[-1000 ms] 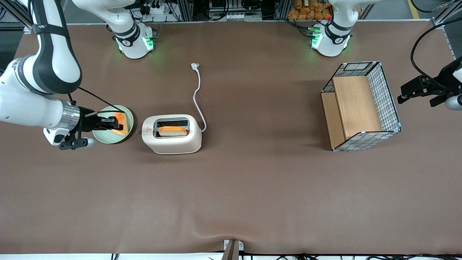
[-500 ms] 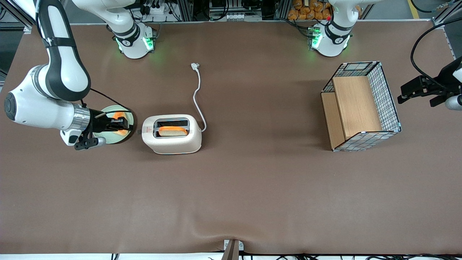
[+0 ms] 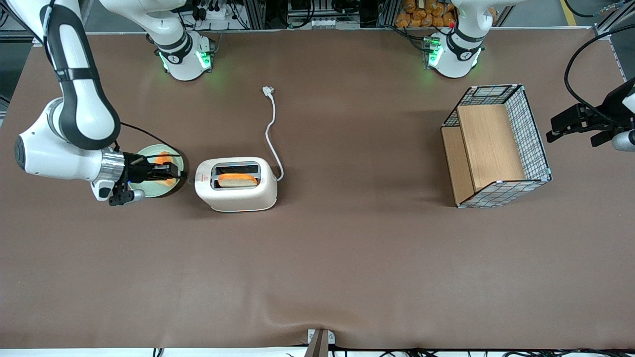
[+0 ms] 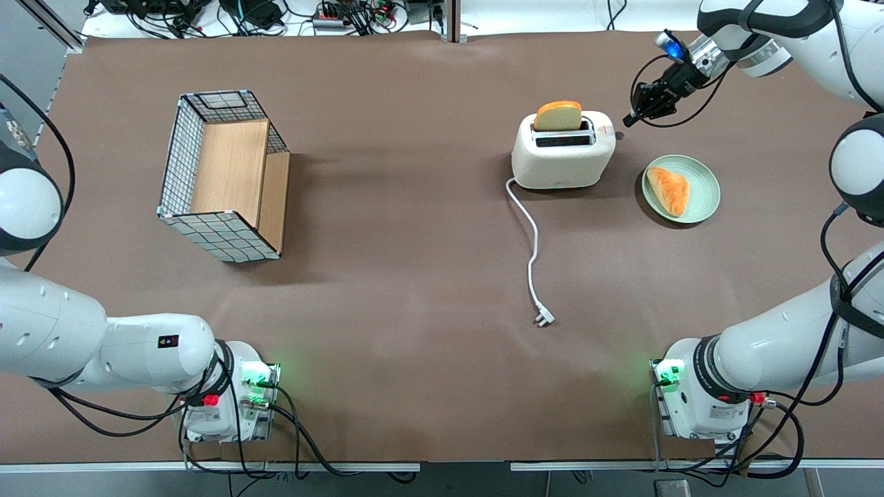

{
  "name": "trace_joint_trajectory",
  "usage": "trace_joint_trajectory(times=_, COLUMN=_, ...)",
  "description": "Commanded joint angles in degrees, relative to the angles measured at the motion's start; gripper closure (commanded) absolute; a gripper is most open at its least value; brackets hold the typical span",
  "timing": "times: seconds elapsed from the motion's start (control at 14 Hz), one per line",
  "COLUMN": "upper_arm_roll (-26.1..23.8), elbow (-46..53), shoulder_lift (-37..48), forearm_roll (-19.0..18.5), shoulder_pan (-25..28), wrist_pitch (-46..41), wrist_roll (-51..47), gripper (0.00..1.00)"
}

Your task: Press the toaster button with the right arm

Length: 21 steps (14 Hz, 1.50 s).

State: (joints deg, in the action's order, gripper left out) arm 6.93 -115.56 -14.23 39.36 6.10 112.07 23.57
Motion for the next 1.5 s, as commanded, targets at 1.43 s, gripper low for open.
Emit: trace_joint_trajectory(times=1.43, upper_arm_roll=-0.42, elbow=-0.55, shoulder_lift=-8.44, forearm_roll=11.08, shoulder_pan=-2.94, wrist_pitch=0.51, wrist_roll=8.33, gripper=1.00)
